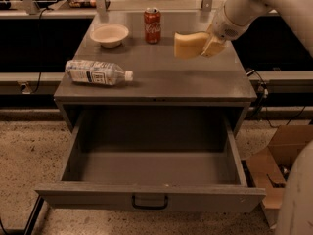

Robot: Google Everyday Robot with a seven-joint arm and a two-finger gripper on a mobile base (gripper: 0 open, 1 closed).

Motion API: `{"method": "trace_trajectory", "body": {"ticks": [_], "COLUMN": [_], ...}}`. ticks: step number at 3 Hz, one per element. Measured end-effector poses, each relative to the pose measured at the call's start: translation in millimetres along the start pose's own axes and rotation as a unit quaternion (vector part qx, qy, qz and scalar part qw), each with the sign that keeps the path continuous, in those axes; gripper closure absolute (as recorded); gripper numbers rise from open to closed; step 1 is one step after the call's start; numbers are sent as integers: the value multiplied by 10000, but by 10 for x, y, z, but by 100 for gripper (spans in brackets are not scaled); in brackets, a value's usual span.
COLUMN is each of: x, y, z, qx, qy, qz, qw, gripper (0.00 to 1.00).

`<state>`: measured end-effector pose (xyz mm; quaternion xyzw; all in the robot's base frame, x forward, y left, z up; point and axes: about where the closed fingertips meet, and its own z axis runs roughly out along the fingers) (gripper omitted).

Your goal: Pick sponge from top drawer and place on counter

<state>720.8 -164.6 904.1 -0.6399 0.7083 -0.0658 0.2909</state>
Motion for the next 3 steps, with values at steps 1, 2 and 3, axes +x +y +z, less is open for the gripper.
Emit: {"method": "trace_trajectory", "body": {"ticks": [1, 2, 3], "x": [-7, -9, -9], "y": [15, 20, 20], "z": [39, 53, 54], "qx": [-32, -43, -43], "qy": [-1, -2, -2], "qz": [-6, -8, -8], "qw": [10000, 10000, 10000], "gripper": [5, 0, 0]}}
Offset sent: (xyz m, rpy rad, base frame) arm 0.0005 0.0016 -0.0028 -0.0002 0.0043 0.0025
